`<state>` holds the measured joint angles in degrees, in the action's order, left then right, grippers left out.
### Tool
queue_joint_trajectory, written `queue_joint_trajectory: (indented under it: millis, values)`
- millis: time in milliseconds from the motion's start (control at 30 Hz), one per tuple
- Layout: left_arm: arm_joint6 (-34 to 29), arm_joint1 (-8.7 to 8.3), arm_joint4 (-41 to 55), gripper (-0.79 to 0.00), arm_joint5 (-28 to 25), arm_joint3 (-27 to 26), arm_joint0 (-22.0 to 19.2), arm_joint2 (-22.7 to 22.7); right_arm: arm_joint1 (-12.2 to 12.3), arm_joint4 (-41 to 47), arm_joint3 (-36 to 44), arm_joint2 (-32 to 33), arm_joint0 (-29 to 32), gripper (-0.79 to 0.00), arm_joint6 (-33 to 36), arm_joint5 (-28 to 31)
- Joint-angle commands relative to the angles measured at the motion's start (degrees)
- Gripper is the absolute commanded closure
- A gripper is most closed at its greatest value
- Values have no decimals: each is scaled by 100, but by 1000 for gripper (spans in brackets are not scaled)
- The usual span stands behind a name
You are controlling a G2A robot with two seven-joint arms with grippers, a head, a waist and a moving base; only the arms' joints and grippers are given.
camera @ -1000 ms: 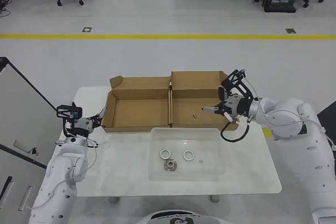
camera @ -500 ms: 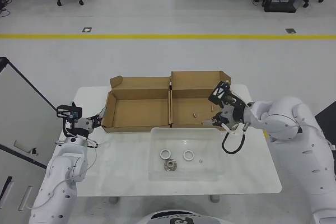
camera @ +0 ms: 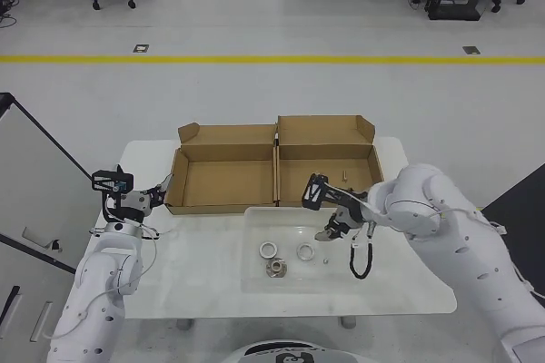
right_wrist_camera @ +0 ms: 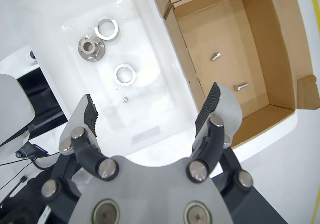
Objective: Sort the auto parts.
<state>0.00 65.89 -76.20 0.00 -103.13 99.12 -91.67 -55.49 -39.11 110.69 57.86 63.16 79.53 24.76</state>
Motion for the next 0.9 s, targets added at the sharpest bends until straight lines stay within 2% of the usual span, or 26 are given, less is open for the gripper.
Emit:
queue_joint_trajectory:
  millis: [0,333,600,867]
  values:
    - [0,0,0,-785,0,0,0,0,30,42,-54,-171,-80,-785,32,-32]
    - [0,0,0,-785,0,0,0,0,302,265,-62,-905,-489,-785,280,-280]
    - [0,0,0,-785,0,0,0,0,478,620,-364,-1756,-1030,-785,304,-304]
    - [0,0,0,-785,0,0,0,0,483,602,-371,-1780,-1066,-785,298,-299]
